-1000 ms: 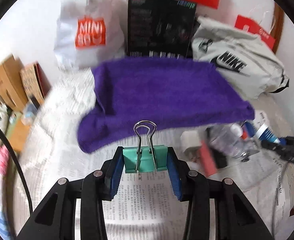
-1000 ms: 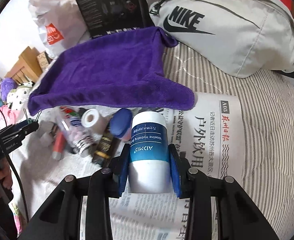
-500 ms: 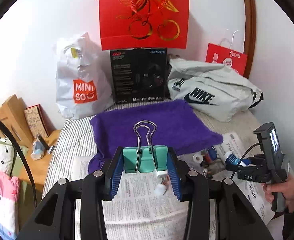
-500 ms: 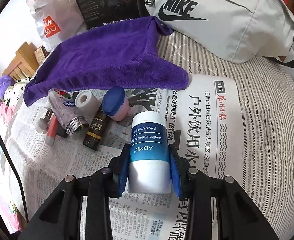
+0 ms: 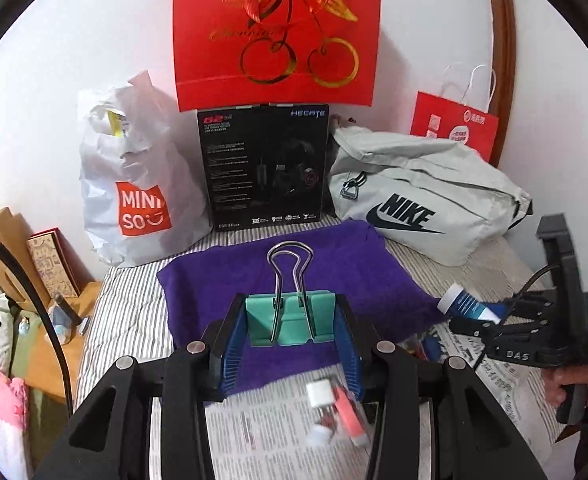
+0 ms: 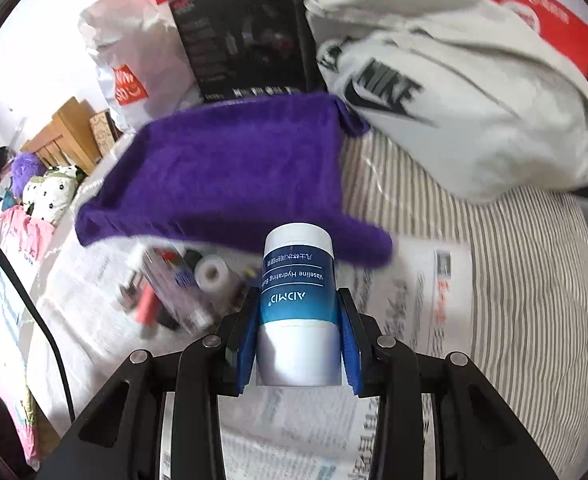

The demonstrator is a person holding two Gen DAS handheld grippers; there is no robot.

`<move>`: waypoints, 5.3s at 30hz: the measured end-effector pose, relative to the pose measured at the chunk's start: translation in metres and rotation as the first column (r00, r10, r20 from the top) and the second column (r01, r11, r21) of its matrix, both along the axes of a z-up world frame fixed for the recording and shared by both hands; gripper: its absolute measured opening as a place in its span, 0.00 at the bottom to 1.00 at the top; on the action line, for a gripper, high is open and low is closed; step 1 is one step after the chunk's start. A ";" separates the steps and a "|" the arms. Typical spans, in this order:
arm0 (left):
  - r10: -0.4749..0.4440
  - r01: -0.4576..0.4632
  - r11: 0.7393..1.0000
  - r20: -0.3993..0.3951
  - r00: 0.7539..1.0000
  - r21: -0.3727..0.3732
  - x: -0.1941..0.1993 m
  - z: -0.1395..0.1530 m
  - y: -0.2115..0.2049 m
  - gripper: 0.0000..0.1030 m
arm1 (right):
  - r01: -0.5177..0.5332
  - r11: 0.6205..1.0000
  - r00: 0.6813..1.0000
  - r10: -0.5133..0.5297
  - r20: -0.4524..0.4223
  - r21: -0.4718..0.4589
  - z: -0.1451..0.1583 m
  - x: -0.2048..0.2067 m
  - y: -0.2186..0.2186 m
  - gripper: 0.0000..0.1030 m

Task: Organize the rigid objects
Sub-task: 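Carry the clip and bottle onto the purple towel and open both tools, then grasp the white charger plug with the left tool while the right tool grasps the blue-lidded pink jar, then set the plug beside the clip and the jar beside the bottle, opening both tools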

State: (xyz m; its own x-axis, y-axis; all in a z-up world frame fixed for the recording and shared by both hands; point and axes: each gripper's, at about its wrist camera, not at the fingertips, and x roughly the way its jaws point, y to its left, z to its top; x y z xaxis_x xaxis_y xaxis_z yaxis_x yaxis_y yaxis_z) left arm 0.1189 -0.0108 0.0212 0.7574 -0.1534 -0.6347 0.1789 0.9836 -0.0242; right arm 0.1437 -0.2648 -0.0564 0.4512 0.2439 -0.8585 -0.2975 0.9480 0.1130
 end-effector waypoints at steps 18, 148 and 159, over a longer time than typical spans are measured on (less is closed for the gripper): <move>0.022 -0.044 0.997 -0.291 0.956 -0.069 0.165 -0.120 0.047 0.38 | -0.091 0.995 0.996 0.090 -0.014 -0.038 -0.032 0.143 0.069 0.35; 0.039 -0.070 0.993 -0.287 0.957 -0.098 0.013 -0.092 0.054 0.25 | 0.035 0.998 0.999 -0.036 0.031 0.046 -0.002 0.038 0.015 0.20; 0.081 -0.106 0.993 -0.329 0.941 -0.056 0.118 -0.110 0.065 0.25 | -0.020 0.997 0.998 0.015 -0.060 -0.074 -0.056 0.135 0.060 0.20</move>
State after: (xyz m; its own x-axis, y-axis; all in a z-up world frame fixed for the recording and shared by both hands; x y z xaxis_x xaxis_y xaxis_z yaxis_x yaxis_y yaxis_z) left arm 0.2368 0.0539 -0.0883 0.5241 -0.1460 -0.8391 0.0567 0.9890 -0.1367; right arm 0.2783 -0.2053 -0.1127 0.3952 0.1859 -0.8996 -0.3091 0.9491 0.0603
